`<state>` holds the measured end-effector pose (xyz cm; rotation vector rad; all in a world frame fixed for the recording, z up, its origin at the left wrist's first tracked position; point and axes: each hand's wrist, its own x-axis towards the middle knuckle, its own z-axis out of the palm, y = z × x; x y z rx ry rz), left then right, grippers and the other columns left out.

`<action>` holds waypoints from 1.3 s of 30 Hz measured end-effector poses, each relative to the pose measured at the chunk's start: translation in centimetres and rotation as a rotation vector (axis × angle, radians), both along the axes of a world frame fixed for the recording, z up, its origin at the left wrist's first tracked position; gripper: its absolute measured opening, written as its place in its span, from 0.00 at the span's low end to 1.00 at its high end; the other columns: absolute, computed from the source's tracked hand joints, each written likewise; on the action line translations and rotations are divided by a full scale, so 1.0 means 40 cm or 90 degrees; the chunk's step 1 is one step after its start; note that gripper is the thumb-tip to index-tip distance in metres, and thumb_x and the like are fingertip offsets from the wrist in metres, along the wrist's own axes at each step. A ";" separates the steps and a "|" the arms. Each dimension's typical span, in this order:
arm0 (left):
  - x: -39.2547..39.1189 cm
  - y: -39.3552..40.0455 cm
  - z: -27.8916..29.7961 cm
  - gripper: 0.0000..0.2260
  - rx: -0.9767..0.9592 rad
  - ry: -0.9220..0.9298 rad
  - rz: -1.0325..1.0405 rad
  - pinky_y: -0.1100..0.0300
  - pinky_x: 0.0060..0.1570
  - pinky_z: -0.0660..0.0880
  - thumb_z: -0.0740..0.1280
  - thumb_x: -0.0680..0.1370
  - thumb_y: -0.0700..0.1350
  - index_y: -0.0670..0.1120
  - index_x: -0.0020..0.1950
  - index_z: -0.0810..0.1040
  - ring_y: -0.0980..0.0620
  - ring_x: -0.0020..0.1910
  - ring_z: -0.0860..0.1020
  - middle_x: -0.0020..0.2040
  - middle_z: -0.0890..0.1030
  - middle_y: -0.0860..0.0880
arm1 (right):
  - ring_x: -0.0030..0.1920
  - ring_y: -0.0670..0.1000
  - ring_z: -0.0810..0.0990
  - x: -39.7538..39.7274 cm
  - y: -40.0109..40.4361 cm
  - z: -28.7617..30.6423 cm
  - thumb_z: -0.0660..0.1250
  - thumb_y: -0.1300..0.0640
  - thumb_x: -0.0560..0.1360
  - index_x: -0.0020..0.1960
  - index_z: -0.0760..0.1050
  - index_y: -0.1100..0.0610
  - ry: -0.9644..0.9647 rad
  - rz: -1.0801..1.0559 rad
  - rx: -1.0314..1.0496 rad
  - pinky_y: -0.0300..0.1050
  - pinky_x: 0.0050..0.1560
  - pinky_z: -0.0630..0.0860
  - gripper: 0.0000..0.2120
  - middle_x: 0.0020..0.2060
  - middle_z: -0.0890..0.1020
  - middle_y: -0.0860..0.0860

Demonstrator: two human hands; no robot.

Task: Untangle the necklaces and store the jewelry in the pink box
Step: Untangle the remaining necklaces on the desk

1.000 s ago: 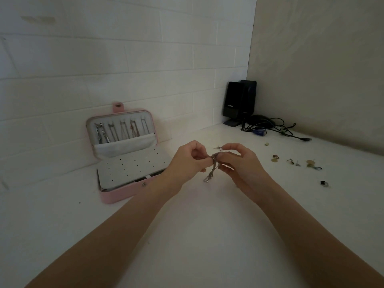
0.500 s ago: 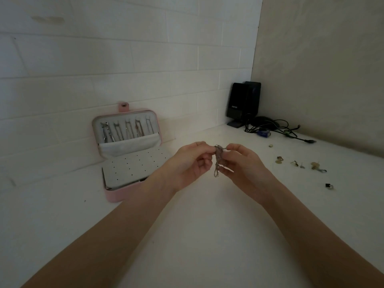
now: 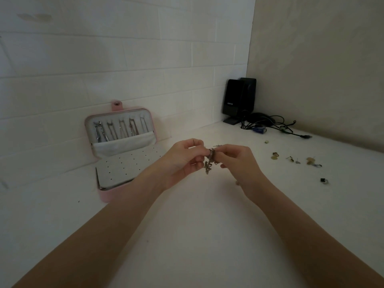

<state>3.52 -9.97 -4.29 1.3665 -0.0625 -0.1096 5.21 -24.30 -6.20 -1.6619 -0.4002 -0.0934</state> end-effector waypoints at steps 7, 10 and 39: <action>-0.004 -0.002 -0.002 0.10 0.004 0.062 -0.052 0.68 0.27 0.68 0.63 0.75 0.31 0.46 0.40 0.71 0.58 0.25 0.66 0.30 0.76 0.50 | 0.38 0.46 0.75 -0.001 -0.009 -0.001 0.63 0.64 0.74 0.37 0.80 0.58 0.108 0.013 0.075 0.40 0.42 0.71 0.10 0.34 0.81 0.50; -0.007 -0.005 0.001 0.09 -0.002 0.063 -0.071 0.67 0.27 0.68 0.62 0.76 0.32 0.46 0.41 0.71 0.57 0.24 0.67 0.32 0.76 0.49 | 0.38 0.47 0.75 0.000 -0.010 0.001 0.63 0.64 0.74 0.37 0.79 0.59 0.156 0.022 0.124 0.39 0.40 0.71 0.09 0.34 0.80 0.50; -0.002 -0.015 -0.027 0.05 0.173 0.075 0.039 0.66 0.30 0.70 0.65 0.75 0.39 0.46 0.40 0.75 0.58 0.25 0.70 0.33 0.75 0.51 | 0.32 0.48 0.74 0.007 -0.012 0.001 0.58 0.63 0.75 0.37 0.72 0.60 0.348 0.115 0.247 0.42 0.39 0.71 0.09 0.30 0.77 0.52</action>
